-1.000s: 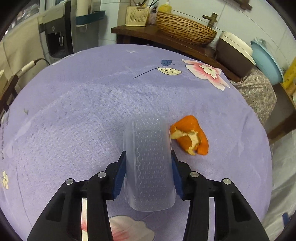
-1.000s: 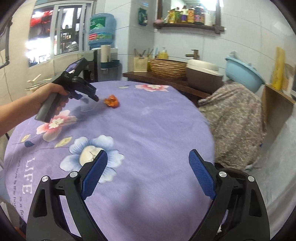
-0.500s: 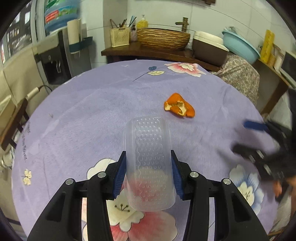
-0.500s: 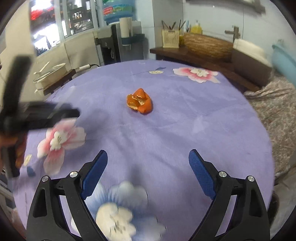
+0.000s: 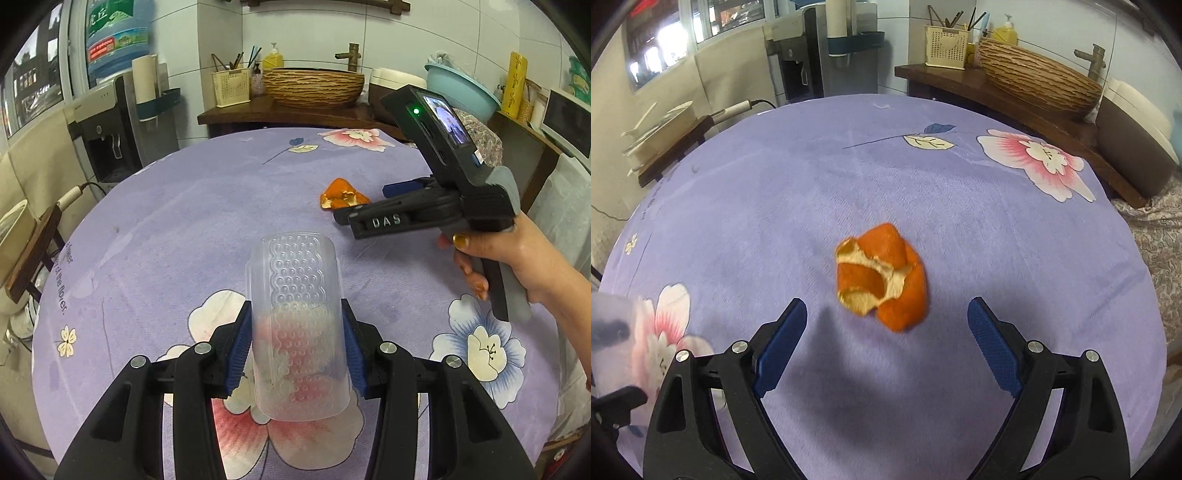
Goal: Collect trash
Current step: 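Grasp the orange peel with the right tool while the left tool holds the tray, then carry the orange peel and plastic tray over the bin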
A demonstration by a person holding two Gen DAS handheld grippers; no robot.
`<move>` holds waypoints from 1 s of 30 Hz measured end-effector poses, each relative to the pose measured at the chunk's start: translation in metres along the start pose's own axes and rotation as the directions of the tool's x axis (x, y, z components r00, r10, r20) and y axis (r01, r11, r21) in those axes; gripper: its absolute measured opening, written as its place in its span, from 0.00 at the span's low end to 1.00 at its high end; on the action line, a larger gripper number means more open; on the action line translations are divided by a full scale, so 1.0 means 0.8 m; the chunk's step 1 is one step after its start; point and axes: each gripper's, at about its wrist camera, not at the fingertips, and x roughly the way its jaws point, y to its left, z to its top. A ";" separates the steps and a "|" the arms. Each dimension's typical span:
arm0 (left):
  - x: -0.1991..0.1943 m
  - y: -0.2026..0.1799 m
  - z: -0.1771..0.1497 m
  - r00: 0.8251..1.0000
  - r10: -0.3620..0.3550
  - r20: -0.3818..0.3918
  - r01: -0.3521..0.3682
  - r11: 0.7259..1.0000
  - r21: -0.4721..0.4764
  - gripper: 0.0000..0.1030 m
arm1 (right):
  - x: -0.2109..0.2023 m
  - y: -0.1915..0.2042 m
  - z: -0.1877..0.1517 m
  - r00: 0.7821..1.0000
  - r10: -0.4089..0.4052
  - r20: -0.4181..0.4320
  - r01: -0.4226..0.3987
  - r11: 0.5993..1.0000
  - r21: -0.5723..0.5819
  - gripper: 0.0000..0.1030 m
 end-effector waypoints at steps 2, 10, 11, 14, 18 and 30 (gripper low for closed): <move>-0.001 0.001 -0.002 1.000 0.001 -0.001 -0.001 1.000 -0.004 0.44 | 0.007 -0.004 0.007 1.000 0.011 -0.007 -0.011 1.000 0.020 0.78; -0.005 -0.002 -0.005 1.000 0.001 0.003 -0.001 1.000 0.014 0.44 | 0.022 -0.001 0.008 1.000 -0.027 -0.015 0.027 1.000 0.007 0.37; -0.006 -0.002 -0.004 1.000 -0.002 0.004 0.002 1.000 0.013 0.44 | 0.021 -0.002 0.007 1.000 -0.025 -0.008 0.025 1.000 0.008 0.32; -0.007 -0.006 -0.004 1.000 -0.007 0.009 0.007 1.000 0.016 0.44 | 0.014 -0.005 0.002 1.000 -0.024 0.017 0.024 1.000 0.013 0.27; -0.011 -0.019 -0.003 1.000 -0.008 0.019 0.008 0.999 0.031 0.44 | 0.000 -0.011 -0.010 0.999 -0.028 0.045 0.027 0.999 0.021 0.26; -0.021 -0.105 -0.004 0.995 -0.092 0.033 0.087 0.988 0.124 0.44 | -0.105 -0.041 -0.086 0.983 -0.028 0.179 0.028 1.000 0.002 0.25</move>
